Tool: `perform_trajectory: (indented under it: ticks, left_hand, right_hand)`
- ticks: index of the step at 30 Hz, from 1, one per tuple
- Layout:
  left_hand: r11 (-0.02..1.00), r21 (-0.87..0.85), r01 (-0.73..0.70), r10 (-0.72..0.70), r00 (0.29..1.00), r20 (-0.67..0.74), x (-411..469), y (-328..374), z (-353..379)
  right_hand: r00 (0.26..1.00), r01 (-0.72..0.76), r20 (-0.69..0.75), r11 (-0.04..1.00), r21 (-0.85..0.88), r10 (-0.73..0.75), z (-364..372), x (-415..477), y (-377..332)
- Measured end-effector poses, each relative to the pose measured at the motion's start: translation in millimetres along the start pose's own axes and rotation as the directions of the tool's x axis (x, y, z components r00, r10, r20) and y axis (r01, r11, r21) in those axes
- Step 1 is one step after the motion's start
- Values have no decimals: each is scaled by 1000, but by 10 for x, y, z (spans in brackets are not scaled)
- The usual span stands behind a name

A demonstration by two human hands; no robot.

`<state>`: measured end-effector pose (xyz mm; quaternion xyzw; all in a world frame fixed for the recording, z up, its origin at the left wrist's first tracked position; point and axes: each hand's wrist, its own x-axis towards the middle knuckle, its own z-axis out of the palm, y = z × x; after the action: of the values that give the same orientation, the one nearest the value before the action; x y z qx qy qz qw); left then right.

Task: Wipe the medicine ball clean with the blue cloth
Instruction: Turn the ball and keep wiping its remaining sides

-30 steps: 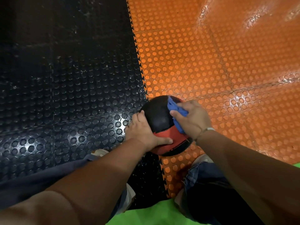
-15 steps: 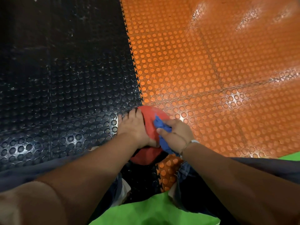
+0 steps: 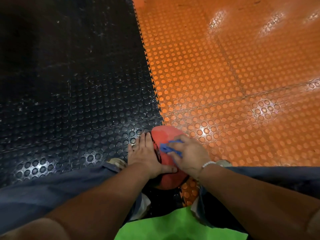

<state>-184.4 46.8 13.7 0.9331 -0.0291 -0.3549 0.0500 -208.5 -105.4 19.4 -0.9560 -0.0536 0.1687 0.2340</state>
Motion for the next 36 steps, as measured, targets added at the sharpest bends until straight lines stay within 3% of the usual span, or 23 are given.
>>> perform_trajectory:
  ticks: [3, 6, 7, 9, 11, 14, 16, 19, 21, 26, 32, 34, 36]
  left_hand:
    - [999, -48, -2, 2, 1000, -1, -3, 38, 63]
    - [1000, -17, 3, -3, 1000, -11, 5, 86, 66]
    - [1000, -11, 2, -2, 1000, -8, 18, 89, 59]
    - [1000, -7, -3, 3, 1000, 0, 51, 72, 44]
    - [1000, -9, -5, 5, 1000, 7, 62, 50, 26]
    - [1000, 2, -1, 1, 1000, 18, 38, 21, 5]
    - [1000, -2, 4, -4, 999, 32, 30, 7, -19]
    - [1000, -8, 21, -21, 998, 52, 62, -19, -62]
    - [999, -3, 35, -35, 996, 80, 82, -46, -104]
    - [999, 40, 24, -27, 996, 91, 53, -24, -206]
    - [997, 73, 15, -20, 998, 67, 61, 52, -130]
    - [997, 70, 28, -34, 996, 83, 52, 31, -138]
    - [999, 33, 35, -37, 997, 66, 59, 42, -149]
  right_hand:
    - [986, -96, -118, 984, 149, 114, 97, 9, 162]
    - [891, -355, -154, 867, 350, 427, 56, 101, 163]
    - [893, -360, -153, 876, 320, 423, 23, 128, 138]
    - [968, -213, -101, 966, 144, 229, -12, 170, 46]
    - [988, -121, -77, 985, 119, 131, 6, 194, 49]
    - [918, -371, -31, 885, 280, 395, -71, 295, 254]
    - [880, -459, 17, 842, 284, 474, -141, 353, 268]
    - [971, -235, -8, 958, 162, 240, -138, 401, -20]
    - [990, -141, 24, 985, 99, 140, -106, 415, -174]
    - [926, -374, 93, 924, 79, 367, -317, 559, -31]
    - [995, 37, 94, 996, -82, -29, -110, 325, -247]
    - [998, -52, 40, 999, 5, 51, -96, 301, -136]
    - [964, -263, -6, 957, 124, 266, -119, 349, 39]
